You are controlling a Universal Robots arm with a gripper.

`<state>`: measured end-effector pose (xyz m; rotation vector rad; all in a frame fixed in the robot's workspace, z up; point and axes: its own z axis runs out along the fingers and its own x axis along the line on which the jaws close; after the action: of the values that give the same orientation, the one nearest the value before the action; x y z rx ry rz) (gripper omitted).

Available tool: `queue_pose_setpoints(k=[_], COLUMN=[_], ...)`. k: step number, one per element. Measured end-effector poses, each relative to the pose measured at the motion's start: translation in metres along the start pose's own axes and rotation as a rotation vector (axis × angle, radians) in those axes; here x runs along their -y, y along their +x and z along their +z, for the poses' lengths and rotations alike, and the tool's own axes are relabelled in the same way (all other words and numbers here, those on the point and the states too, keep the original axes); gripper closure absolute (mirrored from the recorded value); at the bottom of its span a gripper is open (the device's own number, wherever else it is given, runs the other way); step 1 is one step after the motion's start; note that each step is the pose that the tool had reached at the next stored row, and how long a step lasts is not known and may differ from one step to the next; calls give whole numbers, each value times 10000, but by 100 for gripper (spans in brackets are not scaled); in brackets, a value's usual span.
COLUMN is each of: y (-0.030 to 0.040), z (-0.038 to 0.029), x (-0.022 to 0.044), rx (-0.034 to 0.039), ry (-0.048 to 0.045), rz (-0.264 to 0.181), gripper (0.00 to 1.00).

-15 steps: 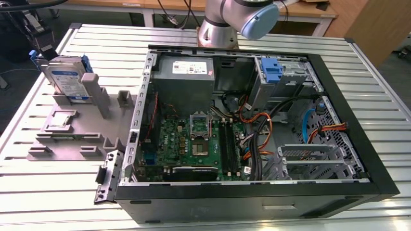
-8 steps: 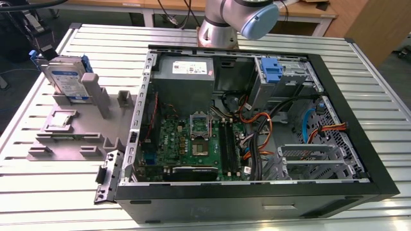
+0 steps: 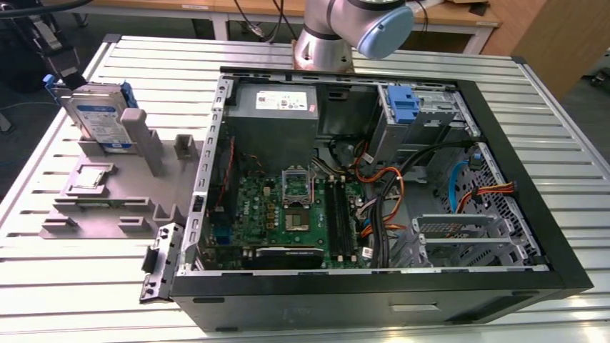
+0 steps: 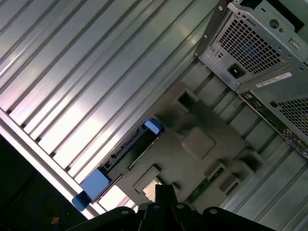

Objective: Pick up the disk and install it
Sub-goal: 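Reach for the disk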

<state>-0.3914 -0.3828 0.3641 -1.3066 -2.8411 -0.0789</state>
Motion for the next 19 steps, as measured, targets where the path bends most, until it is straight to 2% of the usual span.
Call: queue_pose_setpoints(k=[4, 6, 15, 19], y=[59, 83, 83, 84], z=[-1, 2, 13, 12], x=[66, 72, 73, 74], rx=[2, 5, 58, 29], ry=[0, -4, -50, -54], rz=[50, 113, 1568, 1953], gripper=[90, 90, 90, 90])
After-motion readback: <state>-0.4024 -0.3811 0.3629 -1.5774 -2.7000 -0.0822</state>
